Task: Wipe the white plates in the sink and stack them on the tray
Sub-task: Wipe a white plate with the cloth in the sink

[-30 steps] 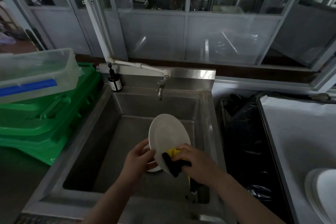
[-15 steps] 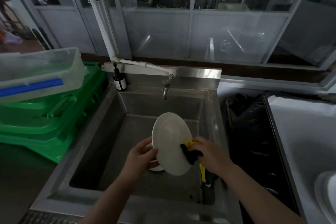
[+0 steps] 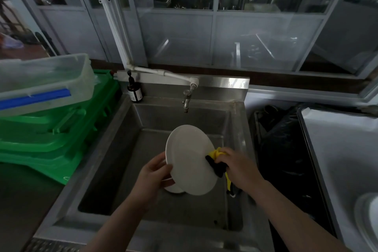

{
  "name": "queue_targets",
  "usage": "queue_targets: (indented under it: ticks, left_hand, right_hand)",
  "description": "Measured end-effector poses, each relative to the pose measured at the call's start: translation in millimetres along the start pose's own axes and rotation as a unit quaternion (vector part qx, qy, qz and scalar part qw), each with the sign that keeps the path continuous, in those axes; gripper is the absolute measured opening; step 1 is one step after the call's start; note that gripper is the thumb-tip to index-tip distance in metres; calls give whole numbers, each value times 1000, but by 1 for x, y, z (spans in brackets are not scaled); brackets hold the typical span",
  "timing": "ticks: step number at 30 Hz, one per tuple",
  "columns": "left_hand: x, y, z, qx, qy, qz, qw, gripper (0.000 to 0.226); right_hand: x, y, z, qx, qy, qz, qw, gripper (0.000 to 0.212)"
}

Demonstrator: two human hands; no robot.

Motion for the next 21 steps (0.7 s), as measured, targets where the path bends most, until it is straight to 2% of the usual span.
queue_targets:
  ticks: [7, 21]
  left_hand:
    - [1, 12, 0, -20, -7, -15, 1000, 35]
    - [-2, 22, 1, -32, -41, -28, 998, 33]
  right_hand:
    - [3, 8, -11, -18, 42, 5, 999, 37]
    - [28, 37, -35, 38, 12, 154, 987, 38]
Point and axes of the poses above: each hand's wrist, its own z-axis towards the middle knuckle, its own x-axis out of the palm, y = z × x, the point moved 3 cm from there along z, towards the middle knuckle, and after that the axes turned 7 degrees about z, right-handed, at the moved point
